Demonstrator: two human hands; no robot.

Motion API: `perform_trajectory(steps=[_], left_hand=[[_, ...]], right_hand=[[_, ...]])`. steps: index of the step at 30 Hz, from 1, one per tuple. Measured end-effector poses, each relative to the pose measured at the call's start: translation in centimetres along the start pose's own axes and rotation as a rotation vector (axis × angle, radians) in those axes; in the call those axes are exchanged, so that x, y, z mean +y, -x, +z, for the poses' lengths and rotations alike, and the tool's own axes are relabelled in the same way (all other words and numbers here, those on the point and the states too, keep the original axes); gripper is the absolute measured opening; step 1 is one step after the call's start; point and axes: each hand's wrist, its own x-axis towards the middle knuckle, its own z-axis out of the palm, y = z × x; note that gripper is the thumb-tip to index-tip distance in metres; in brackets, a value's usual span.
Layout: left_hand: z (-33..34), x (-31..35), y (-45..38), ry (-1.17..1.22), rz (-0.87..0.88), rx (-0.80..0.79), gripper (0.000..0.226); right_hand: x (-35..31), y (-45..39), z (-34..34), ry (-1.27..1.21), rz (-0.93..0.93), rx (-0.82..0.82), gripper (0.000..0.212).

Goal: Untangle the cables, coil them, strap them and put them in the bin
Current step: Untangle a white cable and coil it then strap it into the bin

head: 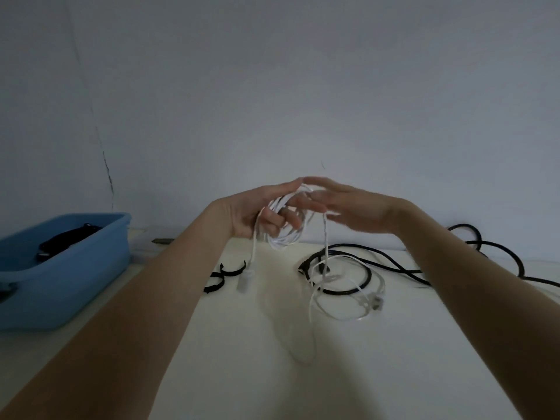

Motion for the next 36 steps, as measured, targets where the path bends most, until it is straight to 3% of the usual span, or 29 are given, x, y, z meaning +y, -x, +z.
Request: perform_trajectory(steps=[3,5,6,7,9,11,13,16,19,21,24,26,28,31,33,36], left_hand=[[0.7,0.9,-0.3,0.076,0.038,-0.05,0.056],[0.2,1.2,0.0,0.138,0.089,-0.065,0.057],[-0.4,1.4,0.1,0.196,0.114,-0.088,0.056],[-1.0,1.5,0.2,0.286,0.132,-0.173,0.056],[-2.3,1.7,0.2,0.502,0.146,-0.418,0.056],[-2.2,1.6,0.1,0.562,0.193,-0.506,0.062],[-0.8,2.0,-0.4,0.522,0.308,-0.422,0.063],[1.9,3.3,-1.4,0.473,0.51,-0.111,0.061],[2.6,4.8,-2.4,0.605,0.589,0.142,0.056],[1.9,5.1,-3.3,0.555,0.605,0.348,0.055],[0.3,4.7,-4.4,0.336,0.578,0.597,0.059],[-0.3,3.4,-5.0,-0.023,0.501,0.659,0.066],[-0.4,1.8,-5.2,-0.264,0.336,0.57,0.075],[0.0,-0.2,-4.7,-0.295,0.066,0.269,0.08],[1.3,-0.7,-4.1,-0.304,-0.046,0.077,0.064],[2.9,-0.7,-3.9,-0.506,-0.178,-0.118,0.041]], right_hand=[[0.0,-0.3,1.0,-0.195,0.023,-0.216,0.063],[0.0,0.4,0.7,-0.275,0.07,-0.205,0.081],[0.3,0.8,0.4,-0.258,0.084,-0.175,0.075],[0.7,1.1,0.2,-0.254,0.077,-0.118,0.059],[1.4,1.3,-0.5,-0.348,0.012,0.15,0.025],[2.1,0.6,-0.9,-0.37,-0.042,0.488,0.026],[2.5,-0.5,0.0,-0.082,0.027,0.642,0.041],[3.7,-1.8,3.0,0.509,0.227,0.577,0.057],[4.8,-1.4,4.6,0.74,0.252,0.445,0.052],[4.8,-0.8,4.5,0.87,0.253,0.369,0.039],[3.5,-0.2,4.4,0.929,0.163,0.317,0.037],[2.2,0.2,3.9,1.036,0.054,0.312,0.03],[0.8,0.8,2.9,1.178,-0.021,0.33,0.027],[-0.6,2.0,1.0,1.365,-0.083,0.367,0.033],[-0.8,2.3,0.4,1.462,-0.13,0.403,0.031],[-1.0,2.3,-0.4,1.52,-0.237,0.586,0.026]])
